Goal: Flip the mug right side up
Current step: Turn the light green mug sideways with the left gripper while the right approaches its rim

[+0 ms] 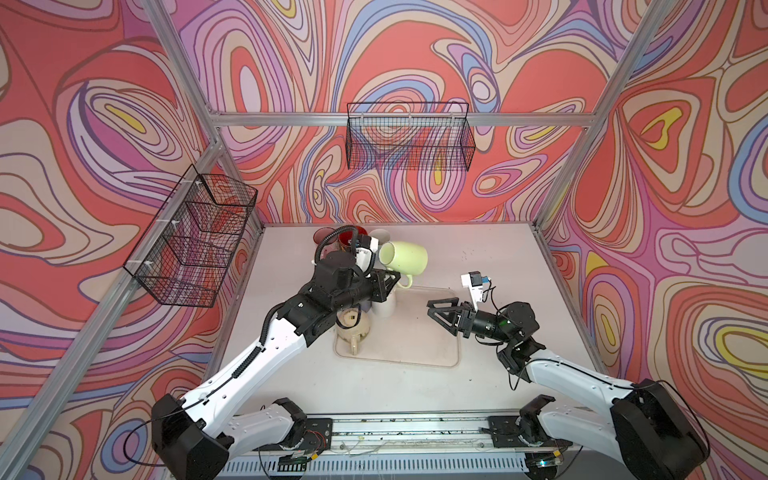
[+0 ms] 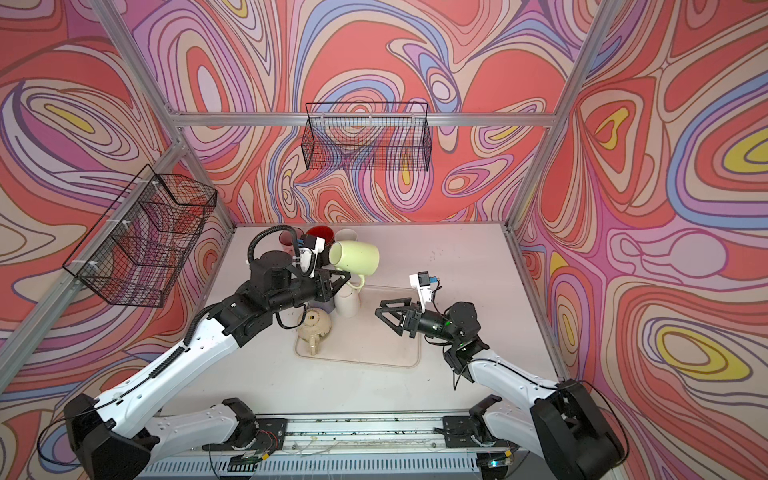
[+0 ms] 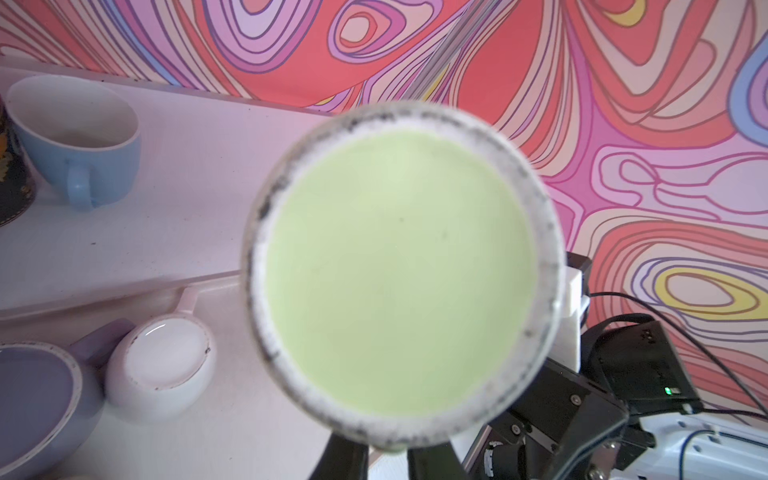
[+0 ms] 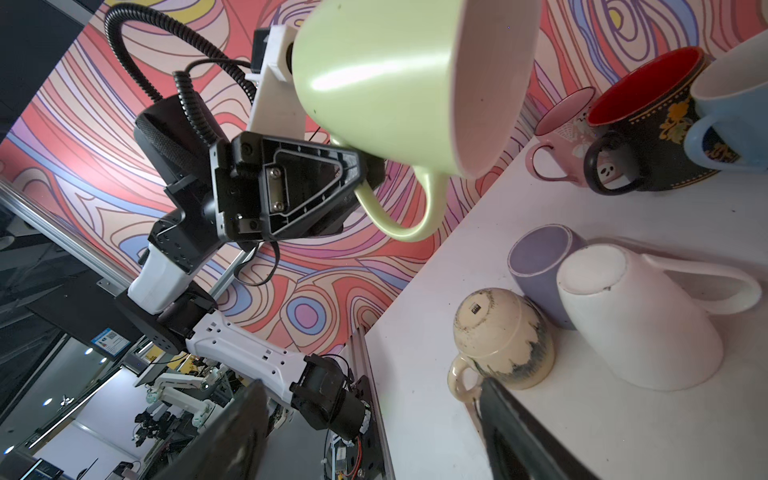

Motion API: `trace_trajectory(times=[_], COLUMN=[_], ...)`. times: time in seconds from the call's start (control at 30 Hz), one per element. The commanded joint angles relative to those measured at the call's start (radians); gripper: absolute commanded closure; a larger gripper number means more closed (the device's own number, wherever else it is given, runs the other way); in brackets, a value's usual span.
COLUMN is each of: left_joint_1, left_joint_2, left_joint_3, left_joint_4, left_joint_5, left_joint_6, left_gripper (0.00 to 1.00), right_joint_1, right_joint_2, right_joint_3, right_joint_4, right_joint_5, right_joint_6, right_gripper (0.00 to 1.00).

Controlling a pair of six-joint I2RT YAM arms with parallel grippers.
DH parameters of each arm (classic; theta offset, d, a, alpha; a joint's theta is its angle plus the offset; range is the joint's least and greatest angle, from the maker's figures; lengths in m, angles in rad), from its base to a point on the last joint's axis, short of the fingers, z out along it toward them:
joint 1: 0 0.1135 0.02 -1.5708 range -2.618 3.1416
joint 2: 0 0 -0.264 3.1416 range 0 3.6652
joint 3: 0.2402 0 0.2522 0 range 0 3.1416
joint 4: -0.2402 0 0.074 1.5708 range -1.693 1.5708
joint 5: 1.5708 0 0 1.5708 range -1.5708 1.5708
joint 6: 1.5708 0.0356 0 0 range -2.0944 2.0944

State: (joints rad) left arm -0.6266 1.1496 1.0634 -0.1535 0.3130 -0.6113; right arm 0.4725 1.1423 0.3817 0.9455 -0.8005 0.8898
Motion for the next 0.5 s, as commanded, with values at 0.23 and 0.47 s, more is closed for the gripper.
trace_trajectory(times=[0.23, 0.47], left_joint_1=[0.012, 0.015], left_joint_2=[-0.041, -0.057], left_joint_3=[-0.039, -0.052], left_joint_4=[0.316, 0.368], left_joint_5=[0.114, 0.147], left_joint_6=[-0.091, -0.123], left_gripper=[1.0, 1.0], right_joint_1=[0.004, 0.003], right_joint_2=[0.092, 0.149], right_joint_3=[0.114, 0.203], right_joint_4=[0.172, 0.194], right_joint_5=[-0.042, -0.057], right_joint_6=[0.062, 0.082], right_gripper=[0.19, 0.25])
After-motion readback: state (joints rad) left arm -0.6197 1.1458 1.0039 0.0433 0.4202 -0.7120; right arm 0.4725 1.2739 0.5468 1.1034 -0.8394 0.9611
